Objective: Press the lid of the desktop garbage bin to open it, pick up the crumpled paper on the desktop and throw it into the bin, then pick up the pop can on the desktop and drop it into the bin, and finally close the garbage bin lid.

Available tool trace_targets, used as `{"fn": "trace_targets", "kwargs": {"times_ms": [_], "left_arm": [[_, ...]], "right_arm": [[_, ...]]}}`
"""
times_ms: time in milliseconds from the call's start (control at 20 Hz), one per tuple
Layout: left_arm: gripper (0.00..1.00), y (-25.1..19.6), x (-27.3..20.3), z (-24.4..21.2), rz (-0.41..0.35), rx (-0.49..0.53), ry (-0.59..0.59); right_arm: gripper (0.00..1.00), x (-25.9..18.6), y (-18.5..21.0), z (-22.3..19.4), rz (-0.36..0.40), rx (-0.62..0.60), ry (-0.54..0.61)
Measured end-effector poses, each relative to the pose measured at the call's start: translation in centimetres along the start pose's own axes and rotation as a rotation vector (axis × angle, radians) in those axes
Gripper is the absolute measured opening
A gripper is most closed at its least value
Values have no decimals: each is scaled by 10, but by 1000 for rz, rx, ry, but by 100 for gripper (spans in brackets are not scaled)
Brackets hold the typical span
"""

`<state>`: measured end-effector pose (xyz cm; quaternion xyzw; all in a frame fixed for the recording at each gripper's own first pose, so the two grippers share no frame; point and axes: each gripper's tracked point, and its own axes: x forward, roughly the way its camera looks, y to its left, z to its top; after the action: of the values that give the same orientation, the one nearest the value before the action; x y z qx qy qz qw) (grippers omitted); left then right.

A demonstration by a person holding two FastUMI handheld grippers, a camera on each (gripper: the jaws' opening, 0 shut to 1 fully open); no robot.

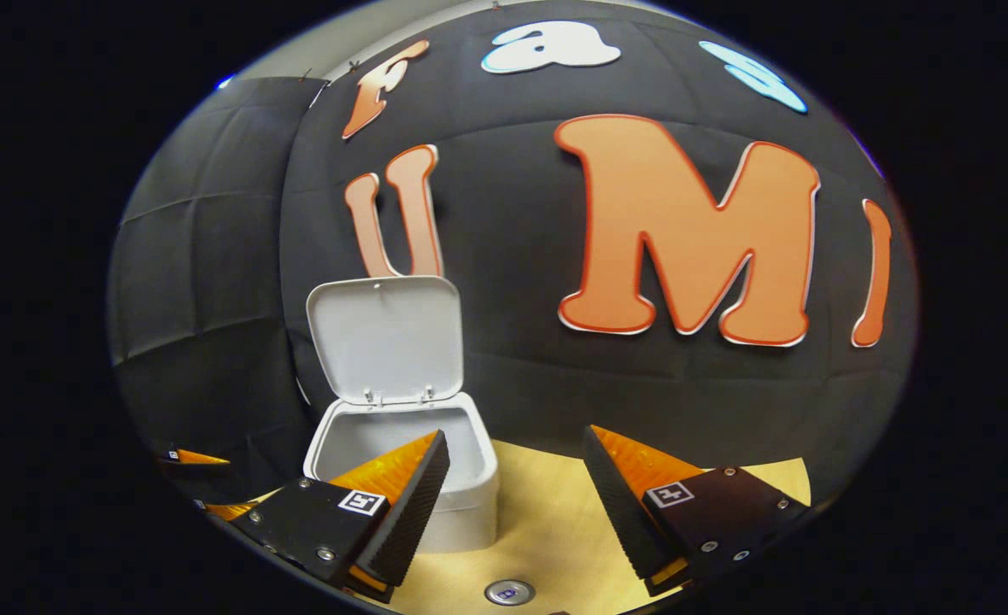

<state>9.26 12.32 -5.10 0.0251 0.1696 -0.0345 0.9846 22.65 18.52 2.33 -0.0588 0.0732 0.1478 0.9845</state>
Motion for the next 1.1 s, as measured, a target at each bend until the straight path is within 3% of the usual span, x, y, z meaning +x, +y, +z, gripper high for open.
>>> {"fn": "trace_targets", "kwargs": {"times_ms": [250, 600, 850, 1100], "left_arm": [[93, -63, 20, -2, -106, 47, 11], [94, -145, 53, -37, -256, -1, 68], [94, -178, 83, -83, -291, 64, 169], [96, -183, 108, -134, -262, 72, 334]], "right_arm": [[95, -42, -56, -7, -81, 36, -9], [95, -100, -148, -31, -248, 87, -15], [94, -134, -189, -51, -313, 108, 1], [95, -153, -220, -79, -340, 144, 43]]}}
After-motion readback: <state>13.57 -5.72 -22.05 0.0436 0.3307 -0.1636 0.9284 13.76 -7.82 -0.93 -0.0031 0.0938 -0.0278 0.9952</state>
